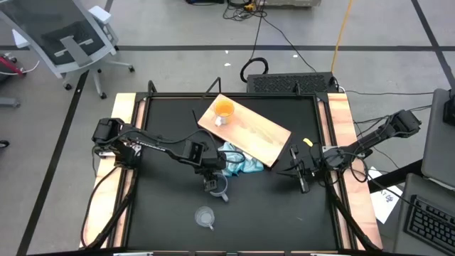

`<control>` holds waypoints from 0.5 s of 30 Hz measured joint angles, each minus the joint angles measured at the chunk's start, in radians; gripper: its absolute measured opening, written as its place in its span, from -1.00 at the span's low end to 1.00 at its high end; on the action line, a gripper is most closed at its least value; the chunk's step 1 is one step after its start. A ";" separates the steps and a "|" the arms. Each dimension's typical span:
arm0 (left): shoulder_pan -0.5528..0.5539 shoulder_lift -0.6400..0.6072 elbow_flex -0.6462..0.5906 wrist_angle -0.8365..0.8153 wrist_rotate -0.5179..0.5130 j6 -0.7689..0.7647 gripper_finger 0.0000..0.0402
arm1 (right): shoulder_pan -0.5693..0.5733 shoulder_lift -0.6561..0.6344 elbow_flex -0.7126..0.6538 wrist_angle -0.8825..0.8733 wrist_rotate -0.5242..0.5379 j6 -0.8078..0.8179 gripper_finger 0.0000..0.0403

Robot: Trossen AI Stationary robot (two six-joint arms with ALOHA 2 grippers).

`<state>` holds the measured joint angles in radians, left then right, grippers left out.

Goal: Stack small to large cups/mugs on shelf
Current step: Put the gray mug on the shelf

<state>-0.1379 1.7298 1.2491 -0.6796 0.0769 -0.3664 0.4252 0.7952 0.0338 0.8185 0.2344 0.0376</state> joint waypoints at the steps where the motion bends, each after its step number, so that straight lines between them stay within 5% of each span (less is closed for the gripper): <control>1: 0.000 0.000 0.000 0.000 0.000 0.000 0.03 | 0.000 0.000 0.000 0.000 0.000 0.000 -1.00; 15: 0.000 0.000 0.000 -0.021 0.042 0.035 -0.82 | 0.000 0.000 0.000 0.000 0.000 -0.005 -1.00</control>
<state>-0.1379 1.7298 1.2491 -0.7010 0.1190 -0.3313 0.4252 0.7950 0.0338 0.8188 0.2344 0.0330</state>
